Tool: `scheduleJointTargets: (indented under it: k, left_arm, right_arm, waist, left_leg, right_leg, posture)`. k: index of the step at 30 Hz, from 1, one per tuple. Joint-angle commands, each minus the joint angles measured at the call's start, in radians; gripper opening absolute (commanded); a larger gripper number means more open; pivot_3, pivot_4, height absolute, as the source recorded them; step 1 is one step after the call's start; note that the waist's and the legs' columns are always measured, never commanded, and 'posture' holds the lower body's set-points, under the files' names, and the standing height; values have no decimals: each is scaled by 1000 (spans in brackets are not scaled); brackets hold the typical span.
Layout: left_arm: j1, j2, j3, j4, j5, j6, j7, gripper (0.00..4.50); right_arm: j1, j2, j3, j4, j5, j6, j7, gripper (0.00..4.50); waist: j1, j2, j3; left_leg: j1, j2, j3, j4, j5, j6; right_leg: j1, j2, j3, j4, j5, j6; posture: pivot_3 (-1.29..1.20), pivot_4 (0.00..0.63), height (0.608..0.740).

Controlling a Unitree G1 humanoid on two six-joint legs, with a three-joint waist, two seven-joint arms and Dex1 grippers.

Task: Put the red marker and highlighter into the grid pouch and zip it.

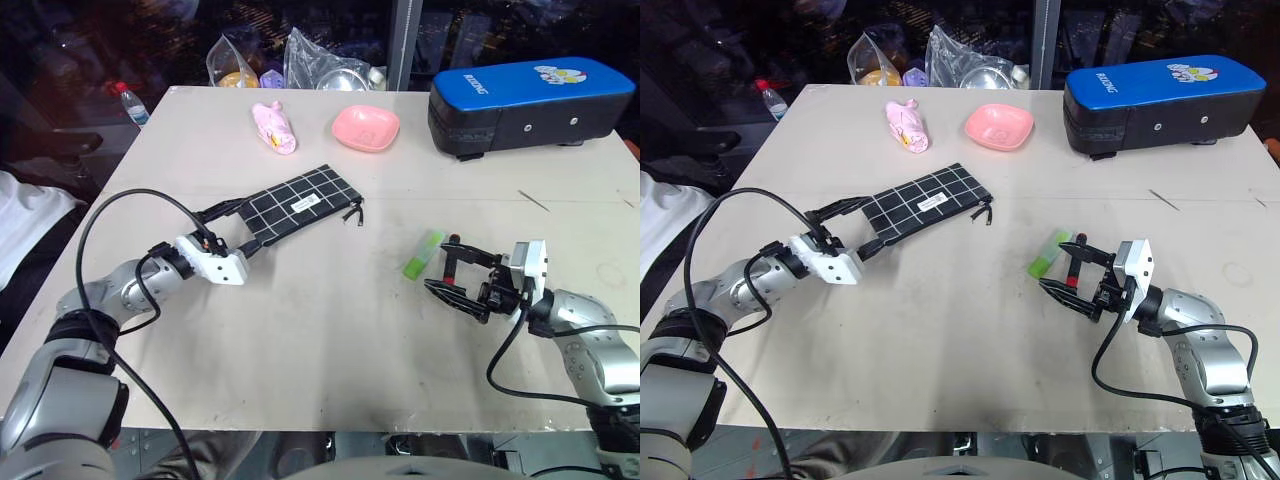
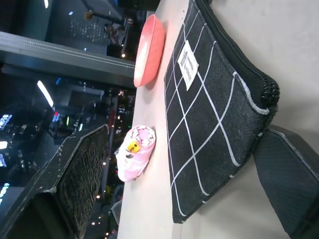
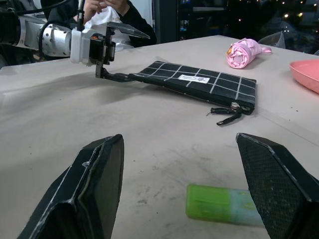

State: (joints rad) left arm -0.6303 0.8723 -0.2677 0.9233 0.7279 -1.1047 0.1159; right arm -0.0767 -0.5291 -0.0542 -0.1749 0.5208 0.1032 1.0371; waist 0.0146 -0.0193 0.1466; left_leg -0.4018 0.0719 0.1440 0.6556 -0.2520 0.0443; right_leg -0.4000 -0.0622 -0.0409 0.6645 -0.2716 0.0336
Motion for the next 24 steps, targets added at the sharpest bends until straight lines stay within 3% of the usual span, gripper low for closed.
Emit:
scheduleJointTargets:
  k: [1,9,15,18,23,24]
  left_arm:
    - [-33,-20,-13,-30,12,18,24,4463]
    - [-62,-63,-40,-41,12,16,29,4463]
    - [-78,-75,-57,-23,14,26,40,1912]
    - [-89,-86,-63,-13,14,34,39,321]
    - [-100,-110,-60,2,-25,37,5,154]
    - [-100,-116,-52,2,-57,38,-17,154]
  right_arm:
    - [-15,-3,-22,-27,7,-15,-8,3606]
    - [-23,4,-31,-24,-1,-24,-37,3606]
    - [-30,10,-44,-24,15,-26,-52,3606]
    - [-33,11,-41,-21,14,-28,-55,3606]
    - [-28,10,-40,-25,12,-30,-59,3606]
    - [-25,10,-41,-27,12,-30,-61,3606]
  waist:
    - [-1,0,0]
    - [-3,0,0]
    - [-1,0,0]
    - [-1,0,0]
    - [-1,0,0]
    - [0,0,0]
  left_leg:
    - [0,0,0,0,0,0]
    - [0,0,0,2,0,0]
    - [-1,1,0,3,0,0]
    - [-2,1,-1,6,0,0]
    - [-6,1,-2,11,0,0]
    - [-14,1,-2,16,0,0]
  right_leg:
    - [0,0,0,0,0,0]
    - [0,1,0,1,0,0]
    - [0,2,0,1,0,0]
    - [0,2,0,2,0,0]
    - [-3,2,-1,5,0,0]
    - [-11,1,0,12,0,0]
  posture:
    - [0,150,740]
    - [0,150,740]
    - [0,150,740]
    - [0,150,740]
    - [0,150,740]
    - [0,150,740]
